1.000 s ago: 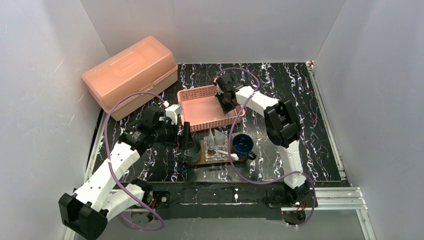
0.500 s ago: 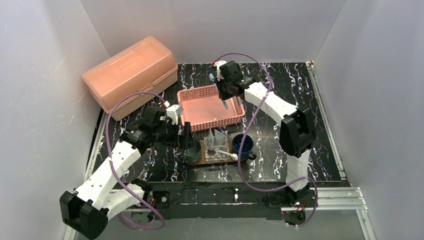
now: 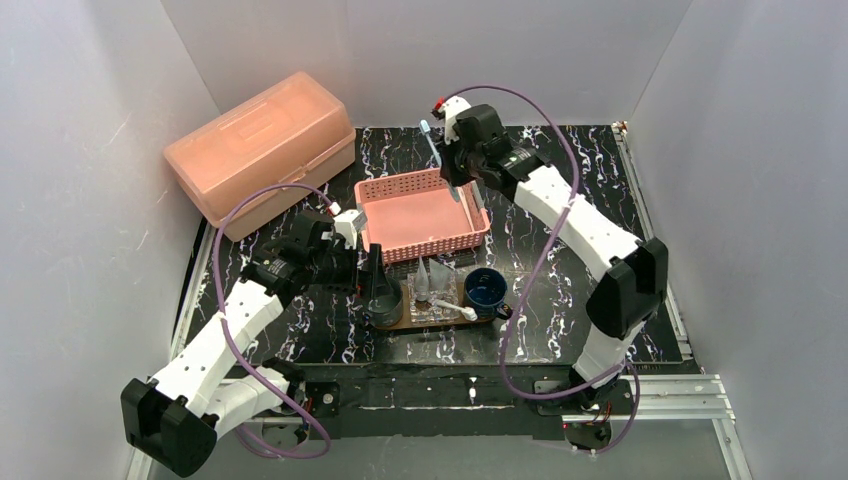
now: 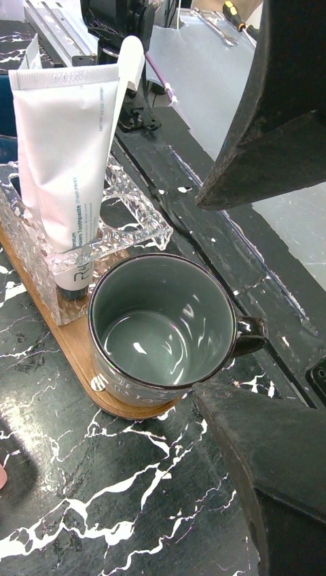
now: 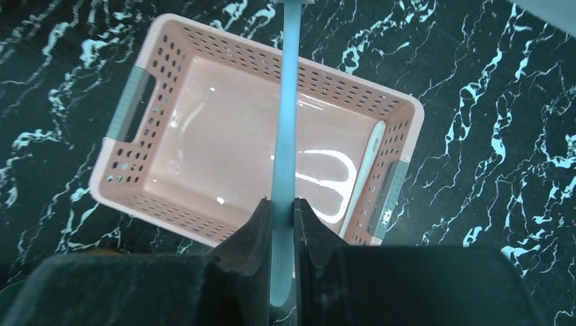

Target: Prepare toiletry sets of a toothbrush and toothpaste on the tray

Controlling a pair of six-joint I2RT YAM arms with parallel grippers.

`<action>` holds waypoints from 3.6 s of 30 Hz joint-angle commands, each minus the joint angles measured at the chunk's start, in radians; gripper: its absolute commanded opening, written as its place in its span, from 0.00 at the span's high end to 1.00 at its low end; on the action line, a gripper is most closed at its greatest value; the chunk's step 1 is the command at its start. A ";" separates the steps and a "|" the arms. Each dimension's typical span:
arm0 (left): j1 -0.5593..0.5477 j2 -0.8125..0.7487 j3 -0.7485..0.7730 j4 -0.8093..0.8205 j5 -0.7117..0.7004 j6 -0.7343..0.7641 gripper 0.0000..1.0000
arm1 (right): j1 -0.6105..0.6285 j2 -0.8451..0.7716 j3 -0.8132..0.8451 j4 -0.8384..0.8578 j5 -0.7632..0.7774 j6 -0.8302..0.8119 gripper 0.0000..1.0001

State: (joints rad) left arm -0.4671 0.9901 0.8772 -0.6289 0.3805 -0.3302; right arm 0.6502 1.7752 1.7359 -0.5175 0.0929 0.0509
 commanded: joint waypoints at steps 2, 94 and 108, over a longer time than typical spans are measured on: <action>-0.004 -0.018 0.026 -0.003 -0.003 0.029 0.02 | 0.005 -0.132 -0.034 -0.030 -0.059 -0.004 0.99; -0.033 -0.108 0.335 0.000 0.668 -0.004 0.75 | 0.272 -0.706 -0.666 0.199 -0.985 0.202 0.99; -0.036 -0.115 0.338 -0.025 0.629 -0.010 1.00 | 0.272 -0.729 -0.669 0.165 -0.911 0.181 0.68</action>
State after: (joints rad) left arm -0.4976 0.8989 1.2125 -0.6296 1.0088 -0.3420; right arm 0.9215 1.0740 1.0641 -0.3492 -0.8715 0.2405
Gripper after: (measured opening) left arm 0.162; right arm 0.295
